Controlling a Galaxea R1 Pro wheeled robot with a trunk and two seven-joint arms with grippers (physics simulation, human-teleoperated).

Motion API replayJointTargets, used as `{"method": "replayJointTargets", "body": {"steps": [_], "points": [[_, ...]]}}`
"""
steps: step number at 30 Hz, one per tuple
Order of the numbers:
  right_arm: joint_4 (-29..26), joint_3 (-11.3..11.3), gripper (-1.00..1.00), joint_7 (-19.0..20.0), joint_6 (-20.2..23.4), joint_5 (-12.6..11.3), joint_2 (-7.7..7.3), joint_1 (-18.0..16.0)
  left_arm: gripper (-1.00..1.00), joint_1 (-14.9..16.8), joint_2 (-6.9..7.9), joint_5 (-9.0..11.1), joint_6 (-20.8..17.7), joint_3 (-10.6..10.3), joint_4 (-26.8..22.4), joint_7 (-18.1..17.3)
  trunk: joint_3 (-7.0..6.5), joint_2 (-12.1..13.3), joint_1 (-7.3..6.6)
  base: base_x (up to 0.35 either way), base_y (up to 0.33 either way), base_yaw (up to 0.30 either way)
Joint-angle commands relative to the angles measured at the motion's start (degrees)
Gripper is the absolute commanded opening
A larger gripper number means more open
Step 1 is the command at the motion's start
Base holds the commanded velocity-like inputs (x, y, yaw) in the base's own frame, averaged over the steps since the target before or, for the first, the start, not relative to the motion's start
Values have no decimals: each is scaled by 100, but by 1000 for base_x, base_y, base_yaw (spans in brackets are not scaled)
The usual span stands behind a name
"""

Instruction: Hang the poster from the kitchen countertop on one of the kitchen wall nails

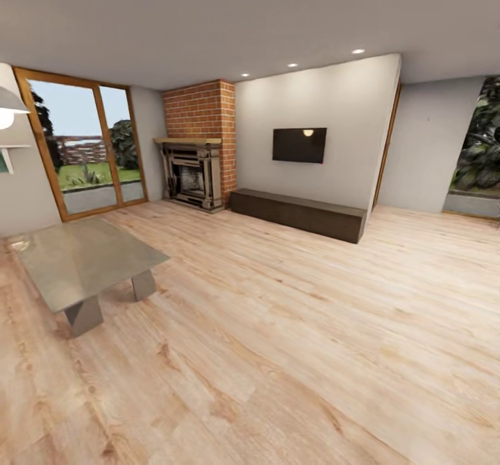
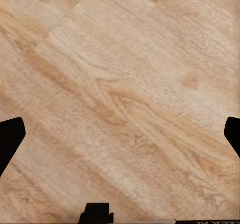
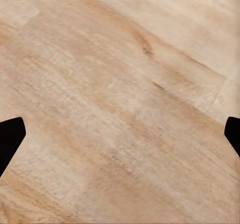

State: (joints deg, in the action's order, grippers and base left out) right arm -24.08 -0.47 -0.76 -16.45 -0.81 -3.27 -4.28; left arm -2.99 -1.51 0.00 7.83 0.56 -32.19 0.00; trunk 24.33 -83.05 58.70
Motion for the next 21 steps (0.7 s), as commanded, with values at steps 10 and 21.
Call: {"method": "replayJointTargets", "body": {"steps": [10, 21], "points": [[8, -6, 100, -11, -25, -13, -8, -3, 100, 0, -6, 0, 8, 2, -6, 0, 4, -2, 3, 303, -87, -56], [8, -6, 100, -12, -25, -15, -7, -3, 100, 0, -2, 0, 8, 5, -7, 0, 4, -2, 3, 312, -114, -275]]}}
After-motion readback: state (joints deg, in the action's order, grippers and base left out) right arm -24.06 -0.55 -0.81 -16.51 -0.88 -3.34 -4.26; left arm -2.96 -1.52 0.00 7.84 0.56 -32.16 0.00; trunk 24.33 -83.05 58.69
